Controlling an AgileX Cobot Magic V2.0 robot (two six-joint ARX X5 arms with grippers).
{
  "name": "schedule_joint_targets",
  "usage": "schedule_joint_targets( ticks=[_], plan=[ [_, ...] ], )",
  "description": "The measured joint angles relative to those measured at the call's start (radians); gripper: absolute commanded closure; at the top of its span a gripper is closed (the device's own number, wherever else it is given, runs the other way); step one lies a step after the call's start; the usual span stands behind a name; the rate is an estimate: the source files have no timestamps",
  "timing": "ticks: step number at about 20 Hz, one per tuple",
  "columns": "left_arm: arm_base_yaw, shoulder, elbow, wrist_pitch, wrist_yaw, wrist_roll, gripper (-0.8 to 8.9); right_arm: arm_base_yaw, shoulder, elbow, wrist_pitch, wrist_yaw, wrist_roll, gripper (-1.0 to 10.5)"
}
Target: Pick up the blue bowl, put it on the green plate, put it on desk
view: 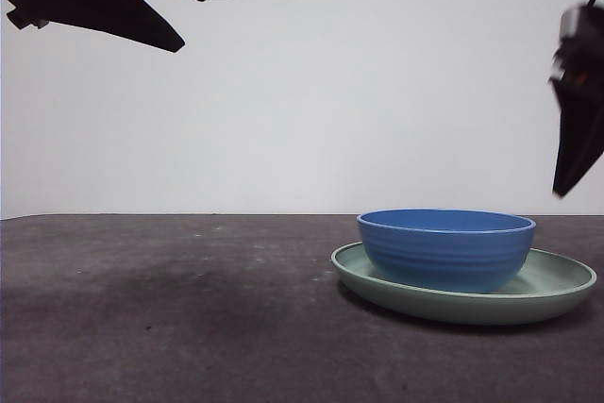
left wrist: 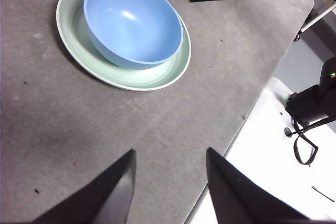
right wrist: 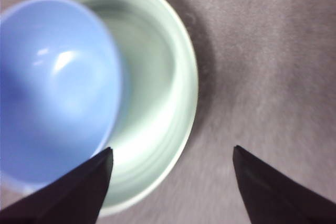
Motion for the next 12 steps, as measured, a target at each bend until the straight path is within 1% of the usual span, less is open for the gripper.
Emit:
schedule_joint_targets(
  ticks=[6,8,11,12],
  plan=[
    [0.000,0.000,0.000,0.000,0.000,0.000,5.95,0.000,0.184,0.000,0.126,-0.001,0.000,6.4],
    [0.000,0.000,0.000,0.000,0.000,0.000,5.95,0.000,0.229,0.000,0.159,-0.021,0.004,7.4],
    [0.000,0.000,0.000,0.000,0.000,0.000,5.95,0.000,0.272,0.000,0.199,-0.034,0.006,8.3],
    [0.000,0.000,0.000,0.000,0.000,0.000,5.95,0.000,0.278,0.000,0.203,-0.034,0.007,8.8]
  ],
)
